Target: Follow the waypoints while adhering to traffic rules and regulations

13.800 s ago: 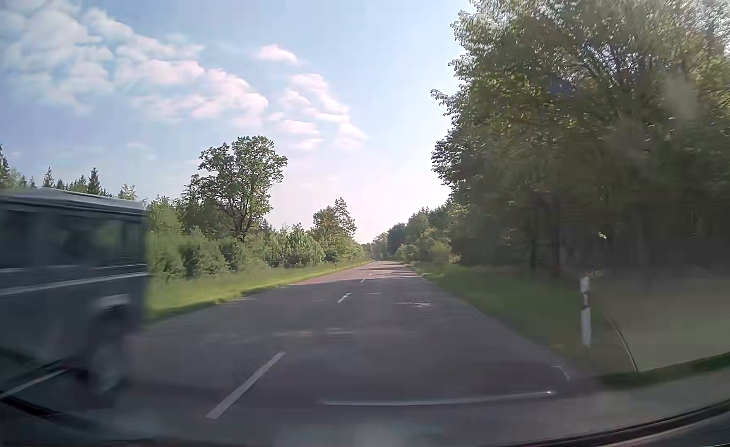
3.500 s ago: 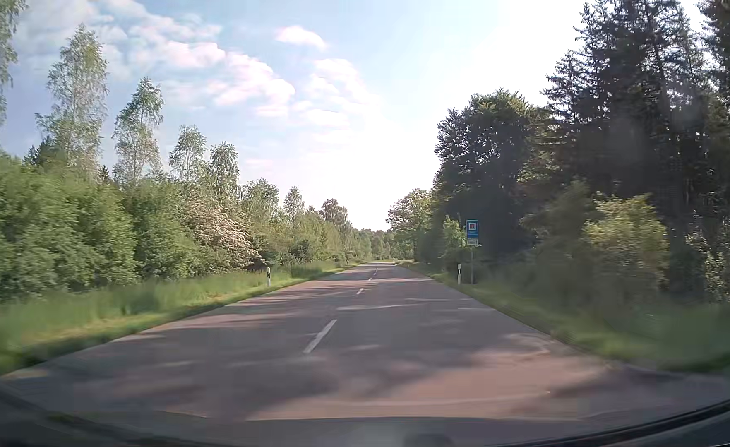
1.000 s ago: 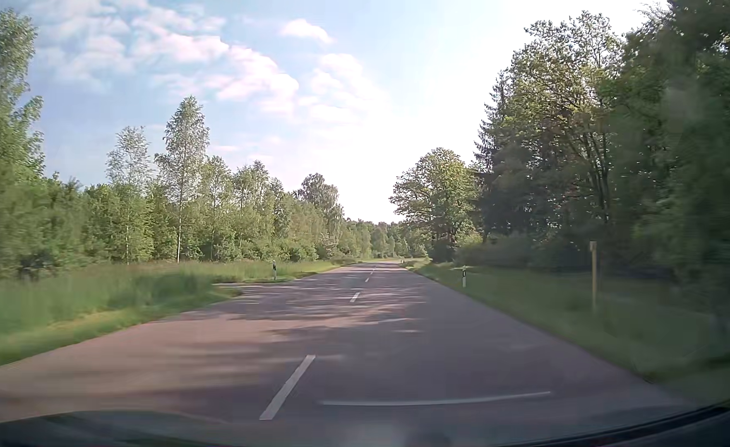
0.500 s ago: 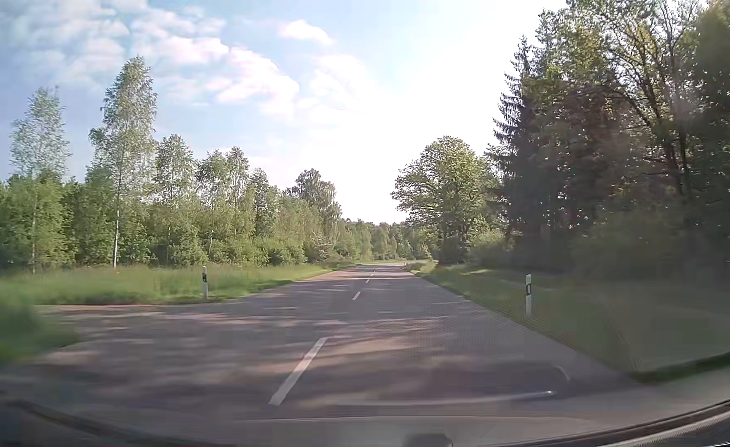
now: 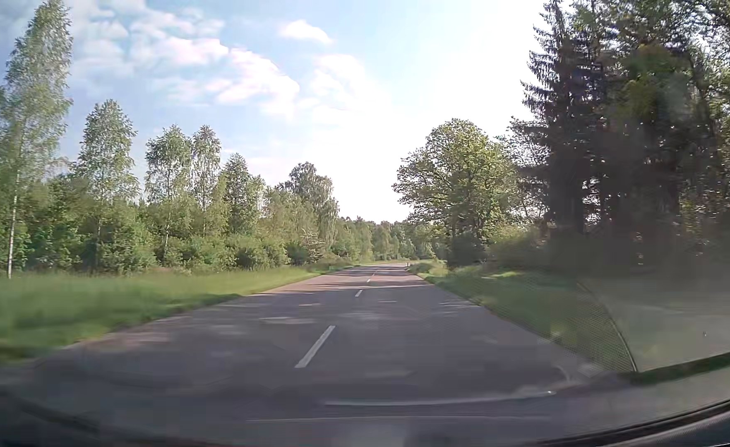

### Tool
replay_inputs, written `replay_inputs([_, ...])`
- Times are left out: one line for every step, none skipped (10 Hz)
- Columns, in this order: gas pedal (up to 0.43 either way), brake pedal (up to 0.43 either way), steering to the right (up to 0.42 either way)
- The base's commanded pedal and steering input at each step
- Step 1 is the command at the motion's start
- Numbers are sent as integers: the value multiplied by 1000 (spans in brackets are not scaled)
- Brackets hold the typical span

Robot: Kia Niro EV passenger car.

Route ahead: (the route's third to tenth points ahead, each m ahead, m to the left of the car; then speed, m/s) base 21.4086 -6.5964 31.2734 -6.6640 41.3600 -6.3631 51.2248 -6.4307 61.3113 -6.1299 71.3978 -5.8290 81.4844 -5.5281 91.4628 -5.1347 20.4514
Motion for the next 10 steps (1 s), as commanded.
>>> replay_inputs([110,0,-2])
replay_inputs([110,0,-2])
replay_inputs([110,0,-2])
replay_inputs([118,0,-2])
replay_inputs([118,0,-2])
replay_inputs([118,0,-2])
replay_inputs([118,0,-2])
replay_inputs([118,0,-1])
replay_inputs([118,0,-1])
replay_inputs([118,0,-1])
